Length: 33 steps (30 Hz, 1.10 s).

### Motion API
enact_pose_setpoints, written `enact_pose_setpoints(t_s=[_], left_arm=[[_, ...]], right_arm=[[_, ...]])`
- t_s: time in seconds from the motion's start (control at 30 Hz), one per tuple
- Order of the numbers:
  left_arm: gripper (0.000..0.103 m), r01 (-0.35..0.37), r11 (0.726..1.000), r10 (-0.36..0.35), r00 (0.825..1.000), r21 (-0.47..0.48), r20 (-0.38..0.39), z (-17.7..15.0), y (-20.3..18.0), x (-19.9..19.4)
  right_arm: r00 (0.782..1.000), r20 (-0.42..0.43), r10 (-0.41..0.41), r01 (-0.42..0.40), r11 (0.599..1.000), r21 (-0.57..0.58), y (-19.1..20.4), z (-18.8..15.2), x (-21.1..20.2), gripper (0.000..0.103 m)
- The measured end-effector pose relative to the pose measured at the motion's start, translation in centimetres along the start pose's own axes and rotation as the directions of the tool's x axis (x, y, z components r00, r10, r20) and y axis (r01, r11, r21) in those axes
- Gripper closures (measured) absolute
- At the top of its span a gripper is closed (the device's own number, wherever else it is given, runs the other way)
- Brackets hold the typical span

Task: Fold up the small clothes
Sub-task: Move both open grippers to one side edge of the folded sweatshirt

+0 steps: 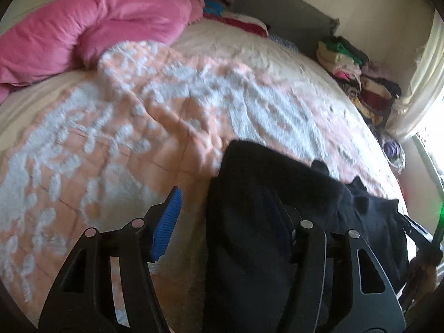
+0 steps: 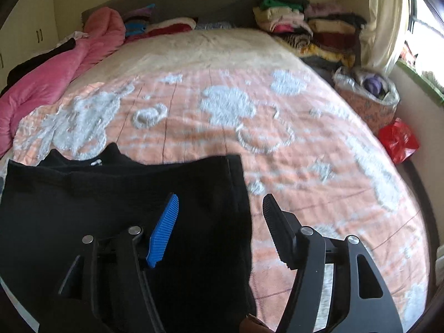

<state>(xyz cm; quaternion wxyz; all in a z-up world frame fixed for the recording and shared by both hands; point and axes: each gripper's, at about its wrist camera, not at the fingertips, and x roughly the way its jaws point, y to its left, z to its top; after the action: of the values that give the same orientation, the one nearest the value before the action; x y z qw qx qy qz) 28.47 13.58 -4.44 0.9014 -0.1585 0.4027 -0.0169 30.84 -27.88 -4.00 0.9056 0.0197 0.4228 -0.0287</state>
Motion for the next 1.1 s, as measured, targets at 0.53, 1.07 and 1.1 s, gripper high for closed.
enact_pose_setpoints(t_s=[0.53,1.07,1.1], left_arm=[[0.1,-0.045,0.995,0.037,0.995,0.093,0.094,0.5,-0.9,-2.0],[0.077,-0.13,0.981,0.133,0.991,0.147,-0.008,-1.3,-1.0,0.1],[0.076,-0.128,0.98,0.131,0.991,0.15,-0.009,-1.4,-1.0,-0.1]], right_arm=[[0.992,0.108,0.06,-0.066,0.996,0.056,-0.5,1.0,-1.9,0.095],[1.0,0.006,-0.016,0.015,0.992,0.122,-0.8,-2.4,0.0,0.046],[1.0,0.004,-0.01,0.01,0.992,0.124,-0.8,-2.6,-0.2,0.042]])
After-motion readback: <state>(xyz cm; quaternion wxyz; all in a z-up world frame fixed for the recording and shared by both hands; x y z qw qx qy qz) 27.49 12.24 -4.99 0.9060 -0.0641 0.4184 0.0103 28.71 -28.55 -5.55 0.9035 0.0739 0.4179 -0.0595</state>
